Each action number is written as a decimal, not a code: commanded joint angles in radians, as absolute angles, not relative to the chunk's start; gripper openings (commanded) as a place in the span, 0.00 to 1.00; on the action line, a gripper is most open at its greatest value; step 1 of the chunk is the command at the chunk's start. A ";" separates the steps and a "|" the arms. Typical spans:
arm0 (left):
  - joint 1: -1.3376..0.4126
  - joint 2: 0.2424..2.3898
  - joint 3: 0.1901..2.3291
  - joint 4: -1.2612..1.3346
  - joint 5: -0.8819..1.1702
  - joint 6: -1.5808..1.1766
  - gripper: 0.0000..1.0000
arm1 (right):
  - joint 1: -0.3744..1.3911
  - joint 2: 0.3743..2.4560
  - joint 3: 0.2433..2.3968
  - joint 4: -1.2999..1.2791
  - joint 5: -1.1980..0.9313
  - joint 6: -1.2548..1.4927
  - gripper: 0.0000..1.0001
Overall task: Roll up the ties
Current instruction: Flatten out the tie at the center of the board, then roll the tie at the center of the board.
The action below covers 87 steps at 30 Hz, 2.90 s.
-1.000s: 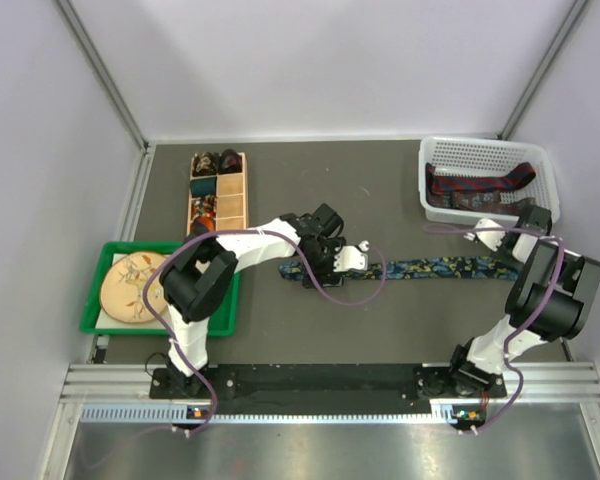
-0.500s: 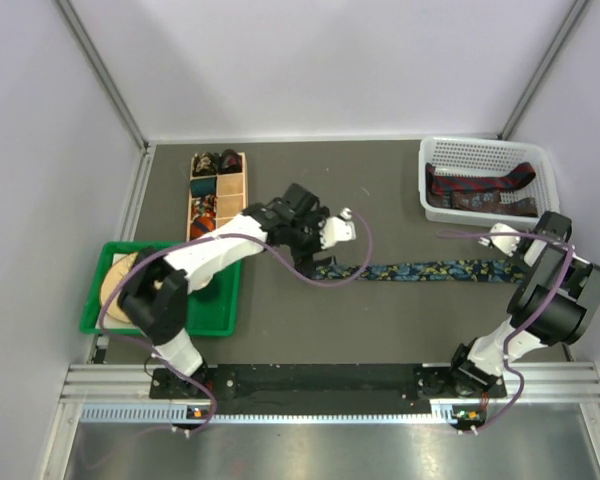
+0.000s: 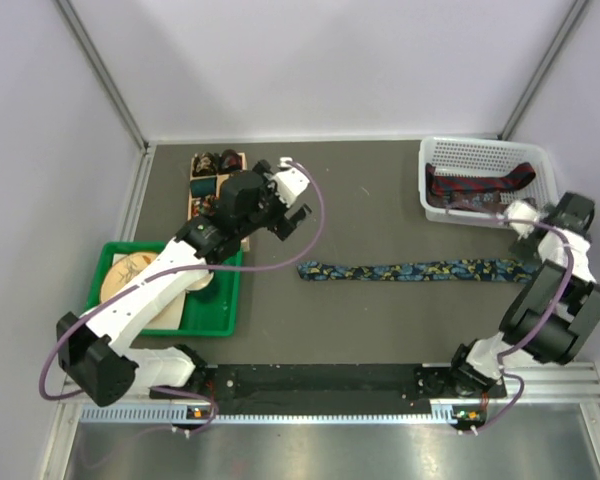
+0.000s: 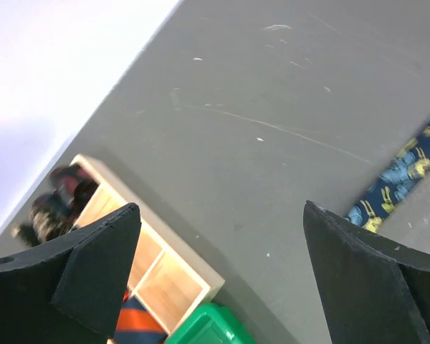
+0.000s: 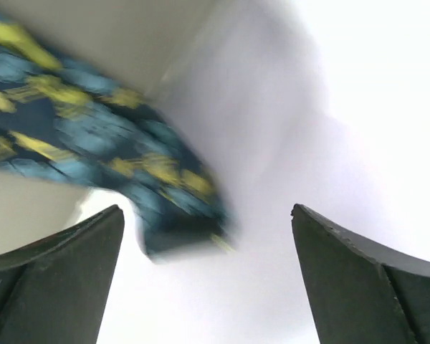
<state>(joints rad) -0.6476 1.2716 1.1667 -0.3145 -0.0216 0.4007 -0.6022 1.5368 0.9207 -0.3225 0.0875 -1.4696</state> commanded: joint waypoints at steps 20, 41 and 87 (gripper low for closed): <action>-0.621 1.227 1.191 -0.382 0.374 0.354 0.99 | 0.124 1.201 1.299 -0.738 -0.584 -0.283 0.99; -0.586 1.275 0.753 -0.261 0.469 0.643 0.86 | 0.259 1.492 1.005 -0.520 -0.801 0.127 0.80; -0.574 1.681 0.976 -0.276 0.623 0.838 0.53 | 0.500 1.945 1.103 -0.205 -0.649 0.456 0.22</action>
